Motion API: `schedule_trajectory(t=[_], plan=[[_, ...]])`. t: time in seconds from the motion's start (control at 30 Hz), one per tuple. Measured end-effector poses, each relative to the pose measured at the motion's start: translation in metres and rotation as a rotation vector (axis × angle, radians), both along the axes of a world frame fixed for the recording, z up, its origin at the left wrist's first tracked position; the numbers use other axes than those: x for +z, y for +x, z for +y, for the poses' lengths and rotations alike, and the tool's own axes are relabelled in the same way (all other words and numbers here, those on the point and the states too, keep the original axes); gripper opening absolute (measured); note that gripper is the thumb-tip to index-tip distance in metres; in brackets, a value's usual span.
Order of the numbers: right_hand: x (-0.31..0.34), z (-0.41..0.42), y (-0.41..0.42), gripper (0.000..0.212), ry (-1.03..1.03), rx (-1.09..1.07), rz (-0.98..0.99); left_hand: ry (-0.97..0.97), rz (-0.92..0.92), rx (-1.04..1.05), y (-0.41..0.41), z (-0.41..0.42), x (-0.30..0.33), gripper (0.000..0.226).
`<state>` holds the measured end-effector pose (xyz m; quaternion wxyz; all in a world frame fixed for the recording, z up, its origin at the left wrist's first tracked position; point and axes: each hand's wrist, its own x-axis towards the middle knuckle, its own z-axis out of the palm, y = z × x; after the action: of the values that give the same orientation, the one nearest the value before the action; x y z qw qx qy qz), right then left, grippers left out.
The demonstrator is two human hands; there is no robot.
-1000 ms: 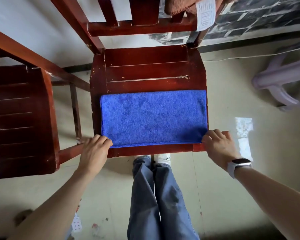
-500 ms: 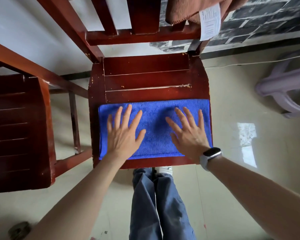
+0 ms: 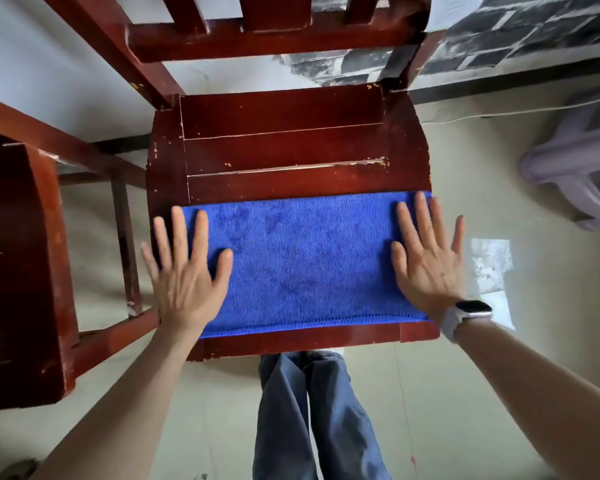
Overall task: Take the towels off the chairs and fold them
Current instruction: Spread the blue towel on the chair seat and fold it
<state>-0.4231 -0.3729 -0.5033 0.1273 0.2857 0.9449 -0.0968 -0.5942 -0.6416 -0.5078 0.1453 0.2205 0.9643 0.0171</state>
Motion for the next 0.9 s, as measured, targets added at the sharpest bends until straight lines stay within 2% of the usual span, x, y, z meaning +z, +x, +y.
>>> schedule_trajectory(t=[0.13, 0.23, 0.37, 0.43, 0.73, 0.83, 0.9], plan=[[0.012, 0.008, 0.023, 0.059, -0.116, -0.155, 0.065, 0.007, -0.016, 0.066, 0.006, -0.013, 0.006, 0.069], [0.026, -0.001, 0.03, 0.049, -0.111, -0.346, 0.2, 0.008, 0.026, 0.011, 0.024, -0.017, 0.015, 0.064], [0.039, -0.011, 0.018, 0.024, -0.243, -0.665, 0.143, 0.006, -0.013, -0.117, 0.051, -0.022, 0.016, 0.059], [0.035, -0.011, 0.011, 0.021, -0.298, -0.762, 0.098, -0.011, -0.056, -0.135, 0.057, -0.027, 0.013, 0.058], [0.038, -0.005, -0.006, 0.017, -0.37, -0.807, -0.1, -0.067, -0.089, -0.142, 0.054, -0.025, 0.02, 0.06], [0.053, -0.008, -0.002, 0.012, -0.382, -0.777, -0.092, -0.041, -0.128, -0.137, 0.052, -0.026, 0.025, 0.06], [0.069, -0.008, -0.002, 0.011, -0.541, -0.821, 0.014, -0.014, -0.191, -0.131, 0.05, -0.026, 0.03, 0.06]])
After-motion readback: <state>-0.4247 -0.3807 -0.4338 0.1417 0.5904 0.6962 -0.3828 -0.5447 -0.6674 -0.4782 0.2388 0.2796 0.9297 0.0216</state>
